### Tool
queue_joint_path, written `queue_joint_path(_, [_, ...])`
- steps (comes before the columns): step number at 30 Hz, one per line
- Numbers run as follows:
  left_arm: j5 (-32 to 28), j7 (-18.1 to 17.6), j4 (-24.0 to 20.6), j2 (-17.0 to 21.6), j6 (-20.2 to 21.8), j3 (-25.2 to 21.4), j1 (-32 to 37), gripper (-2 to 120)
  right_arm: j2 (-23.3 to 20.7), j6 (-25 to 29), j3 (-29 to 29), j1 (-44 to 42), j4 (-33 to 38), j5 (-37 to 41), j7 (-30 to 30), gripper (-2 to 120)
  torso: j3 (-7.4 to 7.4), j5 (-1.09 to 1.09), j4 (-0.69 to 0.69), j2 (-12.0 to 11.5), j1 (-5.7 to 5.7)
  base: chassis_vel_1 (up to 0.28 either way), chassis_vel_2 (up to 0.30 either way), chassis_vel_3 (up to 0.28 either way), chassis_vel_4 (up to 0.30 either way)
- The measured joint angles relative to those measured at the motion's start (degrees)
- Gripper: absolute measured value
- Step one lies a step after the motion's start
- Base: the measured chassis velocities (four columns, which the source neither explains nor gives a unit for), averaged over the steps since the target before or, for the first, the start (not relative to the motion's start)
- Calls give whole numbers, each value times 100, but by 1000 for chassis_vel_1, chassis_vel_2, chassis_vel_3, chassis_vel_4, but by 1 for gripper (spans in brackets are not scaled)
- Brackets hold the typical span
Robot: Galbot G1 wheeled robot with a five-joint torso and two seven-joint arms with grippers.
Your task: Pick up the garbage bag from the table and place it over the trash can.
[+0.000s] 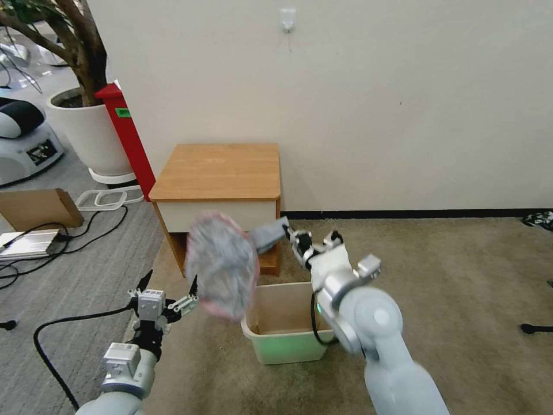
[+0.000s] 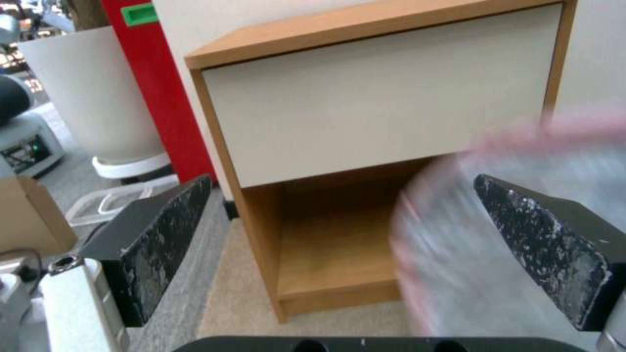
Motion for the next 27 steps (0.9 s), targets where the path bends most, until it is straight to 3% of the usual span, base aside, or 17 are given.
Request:
queue_joint_path(10, [-83, -1, 143, 116, -8, 16, -155, 100, -344, -126, 367, -518, 130, -377, -188, 0, 0, 0, 0, 0, 0, 0, 0, 0, 0])
queue_joint_path(18, [-178, -1, 239, 239, -12, 12, -232, 100, -866, -328, 698, -1006, 378, -367, -425, 0, 0, 0, 0, 0, 0, 0, 0, 0, 0])
queue_joint_path(27, [-186, -1, 284, 244, 4, 30, -281, 100, -895, -342, 709, -1270, 363, -503, -484, 0, 1, -1, 0, 0, 0, 0, 0, 0, 0])
